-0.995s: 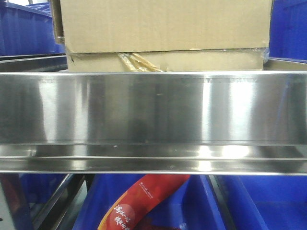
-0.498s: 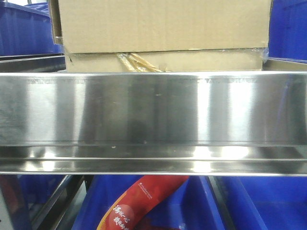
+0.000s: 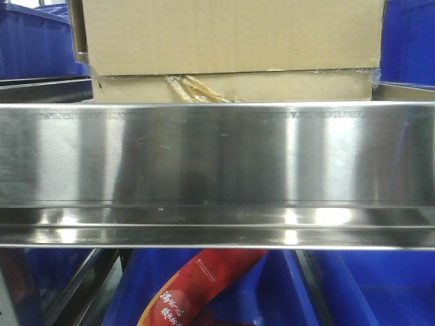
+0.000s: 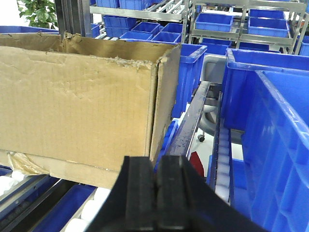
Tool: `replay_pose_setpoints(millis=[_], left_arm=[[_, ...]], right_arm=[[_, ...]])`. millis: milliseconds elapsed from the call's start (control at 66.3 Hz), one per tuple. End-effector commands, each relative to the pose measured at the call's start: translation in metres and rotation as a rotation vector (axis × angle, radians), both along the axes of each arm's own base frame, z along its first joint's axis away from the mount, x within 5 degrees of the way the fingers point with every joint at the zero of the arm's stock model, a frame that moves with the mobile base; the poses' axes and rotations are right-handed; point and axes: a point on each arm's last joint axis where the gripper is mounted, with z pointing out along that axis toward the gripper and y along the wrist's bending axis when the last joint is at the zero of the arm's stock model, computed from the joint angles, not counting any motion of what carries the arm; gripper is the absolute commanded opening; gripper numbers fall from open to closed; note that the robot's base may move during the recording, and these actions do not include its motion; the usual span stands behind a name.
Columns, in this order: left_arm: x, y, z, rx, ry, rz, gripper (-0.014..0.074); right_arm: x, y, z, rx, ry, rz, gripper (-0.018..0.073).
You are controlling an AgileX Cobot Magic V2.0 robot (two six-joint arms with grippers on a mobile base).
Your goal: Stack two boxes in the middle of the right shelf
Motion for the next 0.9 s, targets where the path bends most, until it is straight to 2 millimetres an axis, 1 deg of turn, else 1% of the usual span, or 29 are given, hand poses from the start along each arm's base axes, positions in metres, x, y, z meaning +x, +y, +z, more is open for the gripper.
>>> replay_pose_setpoints(millis=[0, 136, 256, 452, 528, 648, 694, 739, 829, 890], left_arm=[[-0.001, 0.000, 0.003, 0.001, -0.028, 0.003, -0.0111], [-0.001, 0.000, 0.003, 0.001, -0.028, 0.003, -0.0111], [-0.001, 0.000, 0.003, 0.001, -0.028, 0.003, -0.0111], [-0.001, 0.000, 0.003, 0.001, -0.028, 0.003, -0.0111], [-0.001, 0.000, 0.003, 0.001, -0.028, 0.003, -0.0111], [-0.001, 0.000, 0.003, 0.001, -0.028, 0.003, -0.0111], [-0.001, 0.000, 0.003, 0.001, -0.028, 0.003, -0.0111], [-0.001, 0.000, 0.003, 0.001, -0.028, 0.003, -0.0111], [-0.001, 0.000, 0.003, 0.001, -0.028, 0.003, -0.0111], [-0.001, 0.000, 0.003, 0.001, -0.028, 0.003, -0.0111]], right_arm=[[-0.001, -0.001, 0.003, -0.001, -0.035, -0.007, -0.0155], [-0.001, -0.001, 0.003, -0.001, -0.035, -0.007, -0.0155], [-0.007, -0.003, 0.005, 0.007, -0.063, -0.006, -0.0155], [-0.007, -0.003, 0.006, 0.012, -0.074, -0.008, -0.0155], [-0.006, -0.003, 0.003, 0.012, -0.063, -0.010, -0.0155], [-0.002, -0.005, -0.011, 0.009, -0.032, -0.052, -0.0155], [-0.002, -0.008, -0.022, 0.021, -0.023, -0.084, -0.0155], [-0.003, -0.011, -0.029, 0.034, -0.032, -0.116, -0.0155], [-0.009, -0.018, -0.053, 0.055, -0.041, -0.193, -0.0155], [-0.015, -0.021, -0.066, 0.066, -0.056, -0.231, -0.0155]])
